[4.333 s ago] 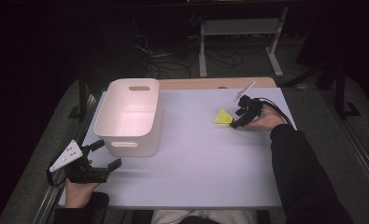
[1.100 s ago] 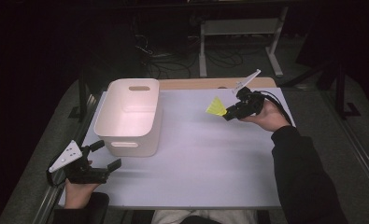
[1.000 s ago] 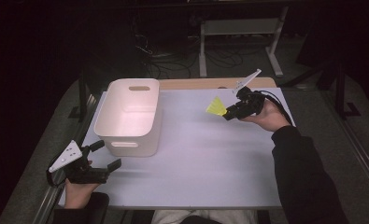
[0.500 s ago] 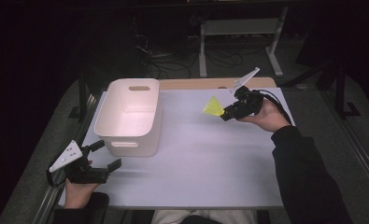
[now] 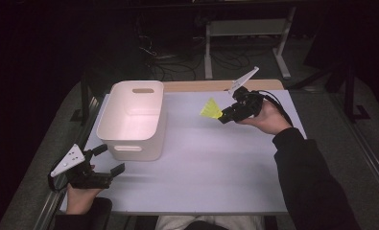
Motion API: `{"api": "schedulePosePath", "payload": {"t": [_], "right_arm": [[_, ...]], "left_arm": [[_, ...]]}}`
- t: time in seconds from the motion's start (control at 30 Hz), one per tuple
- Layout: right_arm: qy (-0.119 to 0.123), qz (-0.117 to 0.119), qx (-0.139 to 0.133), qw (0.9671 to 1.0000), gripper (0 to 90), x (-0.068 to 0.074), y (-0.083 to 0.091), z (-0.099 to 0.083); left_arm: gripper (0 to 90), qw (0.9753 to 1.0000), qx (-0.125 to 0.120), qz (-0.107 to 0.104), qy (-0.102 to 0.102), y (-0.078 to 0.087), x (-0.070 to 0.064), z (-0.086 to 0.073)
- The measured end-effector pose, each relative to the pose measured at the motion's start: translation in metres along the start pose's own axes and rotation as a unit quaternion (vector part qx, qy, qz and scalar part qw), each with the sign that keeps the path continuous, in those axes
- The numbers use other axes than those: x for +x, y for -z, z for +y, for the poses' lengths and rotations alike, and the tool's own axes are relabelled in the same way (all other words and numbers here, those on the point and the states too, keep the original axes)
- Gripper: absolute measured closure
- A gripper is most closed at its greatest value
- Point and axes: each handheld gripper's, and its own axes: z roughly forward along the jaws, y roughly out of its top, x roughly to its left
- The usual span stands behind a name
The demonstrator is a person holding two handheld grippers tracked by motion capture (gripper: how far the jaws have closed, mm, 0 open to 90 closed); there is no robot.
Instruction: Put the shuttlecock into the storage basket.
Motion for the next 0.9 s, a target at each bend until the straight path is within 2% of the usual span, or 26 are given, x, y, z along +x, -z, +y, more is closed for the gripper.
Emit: {"api": "schedulePosePath", "payload": {"t": [0.6, 0.9], "right_arm": [[0.022, 0.007, -0.003, 0.9997, 63.3, 0.018, 0.002, 0.029], [0.037, 0.013, -0.014, 0.9991, 63.3, 0.027, 0.001, 0.047]], "left_arm": [[0.0, 1.0, 0.0, 0.001, 0.0, 0.0, 0.0, 0.0], [0.0, 1.0, 0.0, 0.0, 0.0, 0.0, 0.0, 0.0]]}}
